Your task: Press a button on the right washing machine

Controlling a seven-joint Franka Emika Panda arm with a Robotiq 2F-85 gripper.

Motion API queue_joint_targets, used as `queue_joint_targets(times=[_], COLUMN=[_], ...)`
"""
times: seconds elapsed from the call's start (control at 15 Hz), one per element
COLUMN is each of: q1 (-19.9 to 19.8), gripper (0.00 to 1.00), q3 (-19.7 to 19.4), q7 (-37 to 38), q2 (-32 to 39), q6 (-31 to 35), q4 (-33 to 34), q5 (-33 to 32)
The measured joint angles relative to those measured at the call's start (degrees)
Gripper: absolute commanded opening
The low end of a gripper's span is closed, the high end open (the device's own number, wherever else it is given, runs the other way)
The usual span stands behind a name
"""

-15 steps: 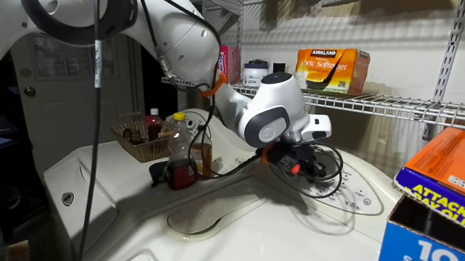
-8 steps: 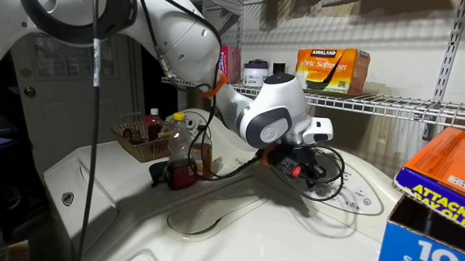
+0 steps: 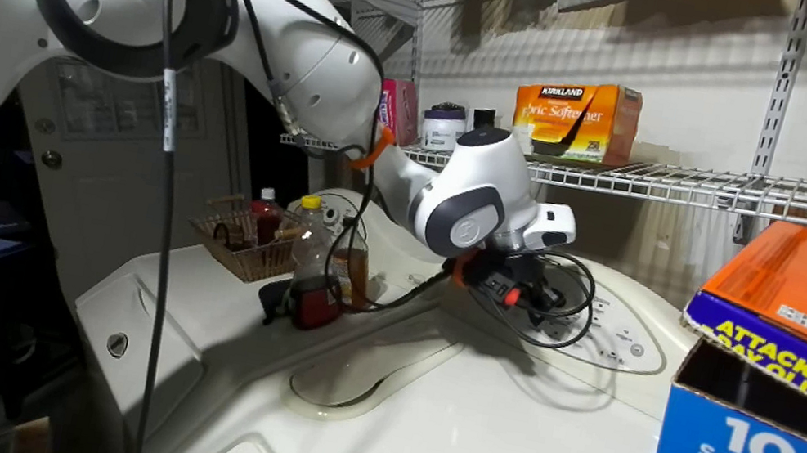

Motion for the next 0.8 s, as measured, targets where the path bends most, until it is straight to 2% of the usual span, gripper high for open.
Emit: queue_joint_targets(times=[0.8], q1=[0.0], gripper=[0.00], q3=[0.2], q7=[1.2], q2=[1.0], q6=[0.0], q4=[1.0], q5=[0.0])
